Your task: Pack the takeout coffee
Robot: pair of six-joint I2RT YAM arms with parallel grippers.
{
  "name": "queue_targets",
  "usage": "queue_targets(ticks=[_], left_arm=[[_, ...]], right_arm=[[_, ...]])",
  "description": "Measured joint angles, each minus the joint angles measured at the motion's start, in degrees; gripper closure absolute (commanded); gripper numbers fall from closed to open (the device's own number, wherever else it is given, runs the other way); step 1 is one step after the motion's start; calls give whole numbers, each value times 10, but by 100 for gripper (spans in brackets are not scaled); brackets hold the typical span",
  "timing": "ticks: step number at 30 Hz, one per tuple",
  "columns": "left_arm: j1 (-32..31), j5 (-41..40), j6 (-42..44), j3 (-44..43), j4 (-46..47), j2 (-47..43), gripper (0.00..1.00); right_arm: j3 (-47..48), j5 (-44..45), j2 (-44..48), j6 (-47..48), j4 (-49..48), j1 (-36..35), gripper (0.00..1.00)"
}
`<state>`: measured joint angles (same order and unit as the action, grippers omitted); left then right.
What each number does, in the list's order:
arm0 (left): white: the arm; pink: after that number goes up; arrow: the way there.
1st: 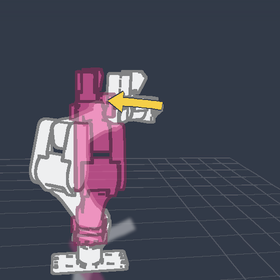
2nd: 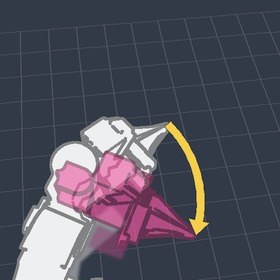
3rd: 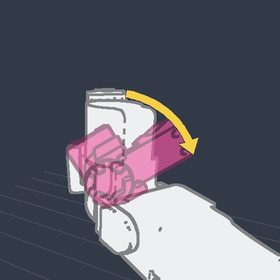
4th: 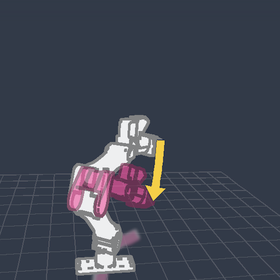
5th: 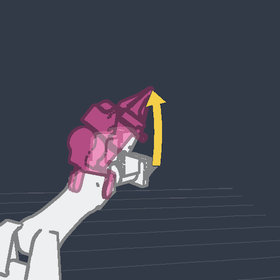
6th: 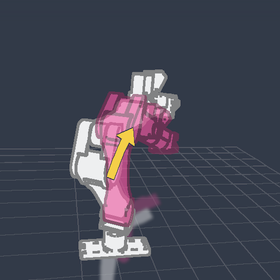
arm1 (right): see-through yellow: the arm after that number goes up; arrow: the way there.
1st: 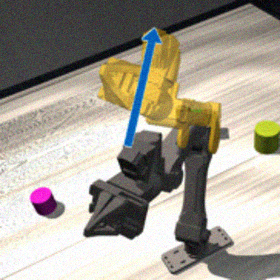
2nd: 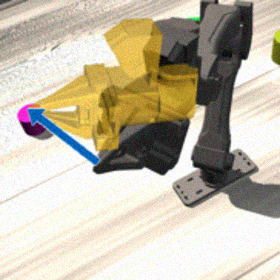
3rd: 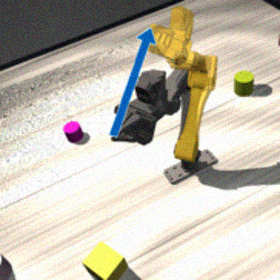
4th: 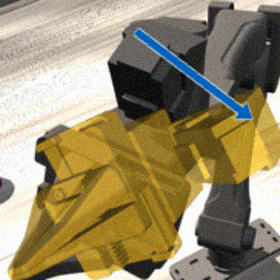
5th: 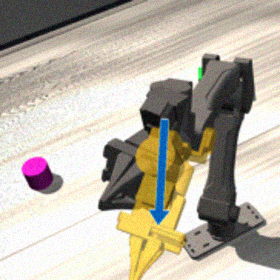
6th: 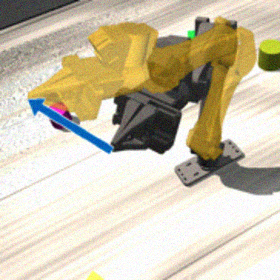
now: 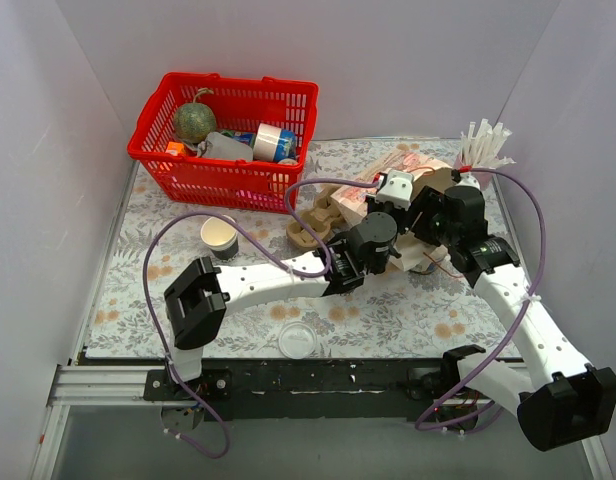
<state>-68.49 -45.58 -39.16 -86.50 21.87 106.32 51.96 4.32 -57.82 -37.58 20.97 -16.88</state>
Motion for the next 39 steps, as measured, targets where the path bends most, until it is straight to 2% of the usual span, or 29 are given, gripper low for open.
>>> queue_targets(ticks=[10, 18, 25, 29, 33, 39], left_arm=[[1, -32, -29, -19, -3, 21, 100], [1, -44, -60, -12, -13, 21, 100], [1, -45, -89, -5, -12, 20, 100], [1, -42, -102, -3, -10, 19, 100], [1, -42, -110, -3, -15, 19, 100], [1, -49, -133, -2, -28, 19, 100]], right_arm=[[-3, 0, -15, -19, -2, 0, 40], [-25, -3, -41, -32, -24, 0, 47], [-60, -30, -53, -47, -40, 0, 61], [-64, -47, -55, -56, -63, 0, 83], [-69, -45, -52, -60, -82, 0, 99], [-105, -9, 10, -64, -103, 1, 99]])
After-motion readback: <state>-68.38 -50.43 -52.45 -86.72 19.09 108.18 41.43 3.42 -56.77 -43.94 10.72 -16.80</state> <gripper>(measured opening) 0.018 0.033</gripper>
